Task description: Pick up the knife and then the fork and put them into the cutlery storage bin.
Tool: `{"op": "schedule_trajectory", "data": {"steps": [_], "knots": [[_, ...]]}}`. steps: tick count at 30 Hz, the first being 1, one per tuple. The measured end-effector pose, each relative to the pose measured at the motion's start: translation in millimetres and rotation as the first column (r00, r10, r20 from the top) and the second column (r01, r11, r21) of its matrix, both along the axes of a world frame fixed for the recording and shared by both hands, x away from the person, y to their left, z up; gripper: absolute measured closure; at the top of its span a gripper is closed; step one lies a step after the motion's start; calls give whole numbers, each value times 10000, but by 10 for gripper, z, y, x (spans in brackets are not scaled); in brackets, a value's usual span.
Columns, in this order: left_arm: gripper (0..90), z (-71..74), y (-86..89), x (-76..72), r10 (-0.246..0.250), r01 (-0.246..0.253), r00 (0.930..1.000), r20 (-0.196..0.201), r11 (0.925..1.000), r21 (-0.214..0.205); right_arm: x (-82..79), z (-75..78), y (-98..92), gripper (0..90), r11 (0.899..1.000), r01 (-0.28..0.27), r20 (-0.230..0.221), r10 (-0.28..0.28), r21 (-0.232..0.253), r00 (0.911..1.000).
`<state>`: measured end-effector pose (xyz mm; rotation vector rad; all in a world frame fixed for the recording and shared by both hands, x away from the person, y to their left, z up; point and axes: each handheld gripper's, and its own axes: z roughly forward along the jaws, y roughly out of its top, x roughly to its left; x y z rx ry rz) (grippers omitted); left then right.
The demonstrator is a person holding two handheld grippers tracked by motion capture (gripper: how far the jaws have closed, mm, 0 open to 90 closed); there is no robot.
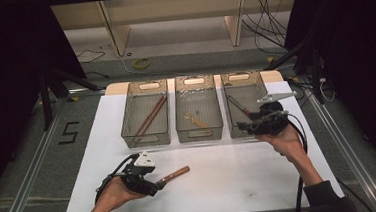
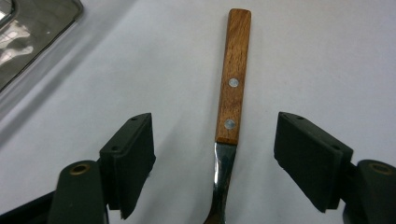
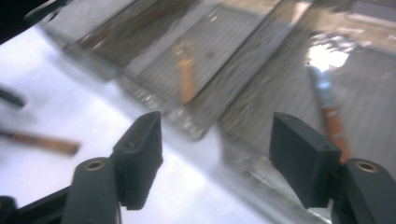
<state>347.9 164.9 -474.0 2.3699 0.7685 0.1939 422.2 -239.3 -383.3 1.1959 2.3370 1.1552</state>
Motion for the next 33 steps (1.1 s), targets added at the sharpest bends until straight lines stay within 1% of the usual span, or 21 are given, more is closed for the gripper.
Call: {"op": "schedule_trajectory", "data": {"steps": [1,2,4,5,6,7,9,12,13,16,18,22,25,26,27,28,33], "knots": [[290,6,-6,6,-89,89,9999,-73,9999,89,-56,-32,15,343,9999,-172,-13,172,6,9999],[298,4,-21,7,-57,58,9999,-104,10000,74,-113,-61,23,342,9995,-305,13,304,37,9995],[316,6,-44,15,-91,94,9998,-170,9998,152,-208,-116,32,341,9982,-550,-3,550,225,9985],[325,12,-52,18,-160,166,9996,-218,9994,291,-241,-137,37,337,9977,-634,-71,636,240,9979],[332,14,-62,17,-154,162,9996,-226,9993,342,-272,-153,46,334,9974,-691,-84,693,217,9976],[340,16,-72,18,-149,156,9997,-211,9994,307,-301,-165,53,334,9968,-758,-59,760,234,9971],[351,31,-80,27,-186,197,9993,-321,9992,361,-349,-182,74,329,9963,-808,-28,809,276,9967],[363,42,-103,39,-229,245,9991,-351,9987,448,-387,-198,103,323,9950,-952,37,951,311,9955],[365,46,-107,47,-273,292,9988,-397,9984,489,-400,-202,116,319,9952,-923,34,922,324,9957],[376,61,-122,68,-292,320,9986,-437,9974,649,-427,-224,148,318,9931,-1134,49,1133,312,9935],[379,73,-126,80,-288,324,9981,-542,9971,684,-448,-233,167,317,9923,-1199,3,1200,315,9928],[385,90,-133,96,-327,373,9979,-552,9957,849,-480,-254,187,316,9904,-1341,-58,1343,325,9909],[396,98,-147,112,-357,422,9970,-691,9945,958,-506,-278,204,315,9898,-1393,-95,1397,306,9901],[397,97,-155,115,-334,407,9967,-734,9940,1012,-511,-283,208,312,9892,-1431,-118,1435,313,9896],[402,97,-157,122,-403,492,9962,-776,9921,1153,-517,-287,212,311,9887,-1470,-103,1474,307,9890],[408,88,-166,126,-365,457,9961,-804,9923,1153,-526,-289,215,310,9884,-1479,-100,1483,337,9889],[438,66,-189,150,-414,559,9939,-1021,9880,1441,-556,-309,229,303,9869,-1578,-128,1583,347,9873]]}}
